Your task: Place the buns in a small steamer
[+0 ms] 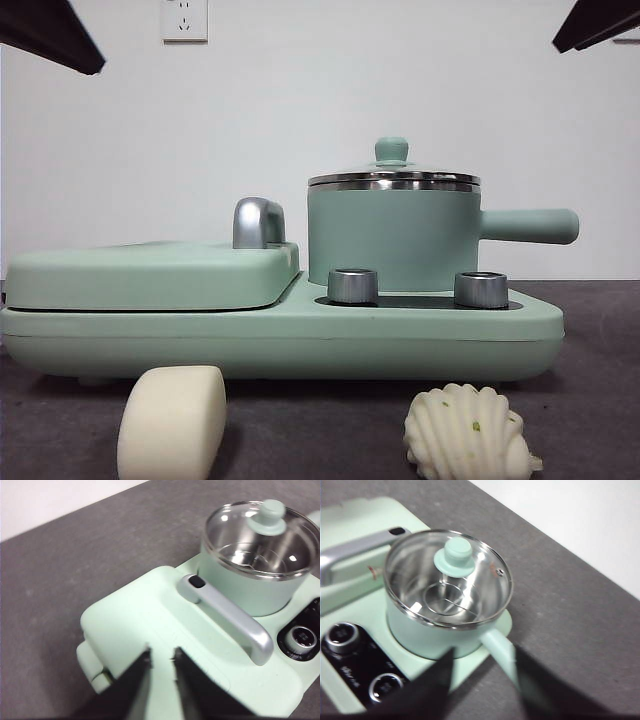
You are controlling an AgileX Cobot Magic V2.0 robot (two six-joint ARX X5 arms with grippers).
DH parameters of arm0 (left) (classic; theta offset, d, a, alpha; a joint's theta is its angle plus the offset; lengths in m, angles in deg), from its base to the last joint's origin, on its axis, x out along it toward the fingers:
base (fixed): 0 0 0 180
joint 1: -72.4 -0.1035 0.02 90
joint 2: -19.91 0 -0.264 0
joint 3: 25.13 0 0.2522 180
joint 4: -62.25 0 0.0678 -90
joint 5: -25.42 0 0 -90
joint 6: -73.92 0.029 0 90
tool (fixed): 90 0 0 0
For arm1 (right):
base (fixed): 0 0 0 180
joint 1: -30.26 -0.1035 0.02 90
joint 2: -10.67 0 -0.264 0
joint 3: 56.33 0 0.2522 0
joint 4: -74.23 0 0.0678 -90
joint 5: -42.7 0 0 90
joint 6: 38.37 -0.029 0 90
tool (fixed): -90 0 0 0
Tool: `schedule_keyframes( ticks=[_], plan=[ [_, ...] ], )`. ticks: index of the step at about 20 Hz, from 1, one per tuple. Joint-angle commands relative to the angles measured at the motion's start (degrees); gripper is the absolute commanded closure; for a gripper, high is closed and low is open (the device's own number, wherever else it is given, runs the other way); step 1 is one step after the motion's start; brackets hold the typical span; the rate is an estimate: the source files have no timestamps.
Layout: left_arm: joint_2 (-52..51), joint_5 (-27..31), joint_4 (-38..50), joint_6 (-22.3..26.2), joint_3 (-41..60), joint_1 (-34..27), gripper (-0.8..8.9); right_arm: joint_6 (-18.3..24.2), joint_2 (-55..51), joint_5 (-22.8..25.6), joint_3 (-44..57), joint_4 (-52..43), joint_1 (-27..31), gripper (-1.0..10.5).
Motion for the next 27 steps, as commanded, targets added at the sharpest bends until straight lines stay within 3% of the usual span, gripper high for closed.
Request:
schedule_keyframes(
  ticks=[1,8,20,24,27],
  plan=[
    [0.39,-0.28,1.4,2.69,-1.29,1.01,5.48,1.86,0.28,2.62,-1.22,-0.37,-0.96,6.0],
    [1.64,-0.28,8.57,-0.11,-1.27,4.52,5.34,0.57,0.28,2.89,-1.22,-0.61,-1.31,6.0],
    [15.67,-0.13,34.03,-8.92,-1.29,16.44,5.37,-13.33,0.26,2.86,-1.22,-6.8,-1.31,6.0],
    [22.58,0.61,42.34,-11.45,-2.25,19.78,5.37,-14.95,0.28,2.89,-1.22,-9.09,-1.31,6.0],
    [28.33,2.21,43.67,-12.2,-5.73,21.97,5.36,-14.95,0.28,2.89,-1.22,-9.16,-1.31,6.0]
  ],
)
